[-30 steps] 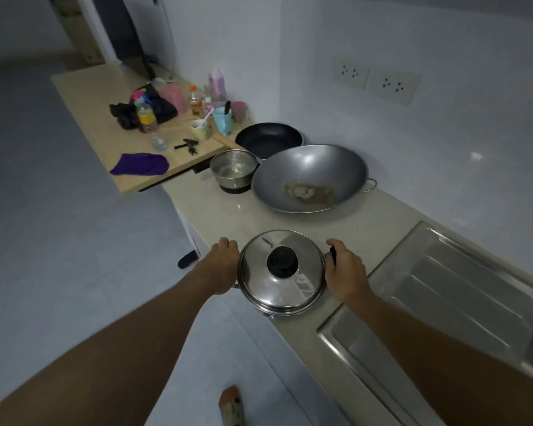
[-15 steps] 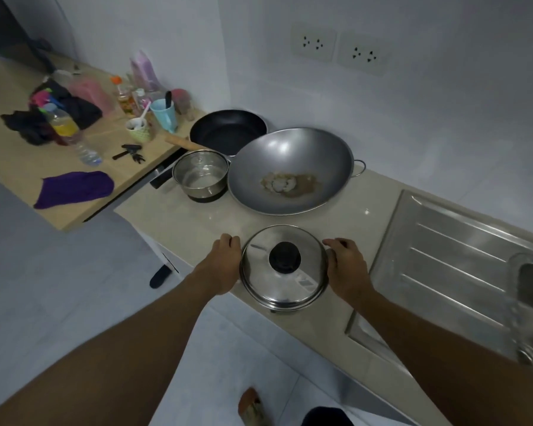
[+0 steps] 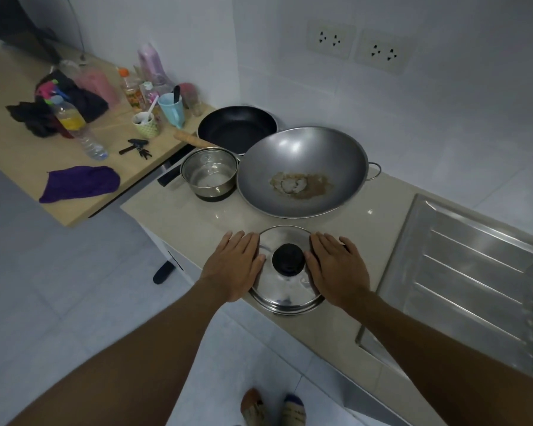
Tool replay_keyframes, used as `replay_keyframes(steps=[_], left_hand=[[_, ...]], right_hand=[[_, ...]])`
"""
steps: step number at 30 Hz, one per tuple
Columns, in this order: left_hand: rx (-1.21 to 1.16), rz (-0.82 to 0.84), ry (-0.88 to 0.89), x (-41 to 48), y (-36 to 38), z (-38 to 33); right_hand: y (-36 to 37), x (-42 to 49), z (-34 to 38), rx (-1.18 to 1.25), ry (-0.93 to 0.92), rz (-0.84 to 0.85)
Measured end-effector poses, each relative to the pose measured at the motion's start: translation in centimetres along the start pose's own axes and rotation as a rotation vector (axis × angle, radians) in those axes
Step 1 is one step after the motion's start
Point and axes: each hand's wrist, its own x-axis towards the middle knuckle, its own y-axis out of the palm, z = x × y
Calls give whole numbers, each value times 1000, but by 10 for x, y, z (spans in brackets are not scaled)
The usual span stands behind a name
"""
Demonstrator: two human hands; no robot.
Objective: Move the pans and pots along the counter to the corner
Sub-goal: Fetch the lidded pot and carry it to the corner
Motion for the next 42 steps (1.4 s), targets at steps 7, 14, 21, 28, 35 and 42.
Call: replay_keyframes(steps=[7, 14, 21, 28, 35, 42], left_hand=[[50, 2, -10, 1, 0, 37], [71, 16, 59, 21, -8, 104], [109, -9, 90, 46, -24, 167], [62, -28, 159, 73, -31, 215], [50, -39, 219, 96, -30, 237], [54, -58, 232, 103, -27, 241]], right_hand=[[3, 22, 32, 2, -16, -47], [15, 58, 77, -4, 71, -54], [25, 101, 136, -13, 254, -16], [32, 141, 171, -41, 372, 27], [35, 157, 179, -33, 416, -18], [34, 162, 178, -38, 427, -3]])
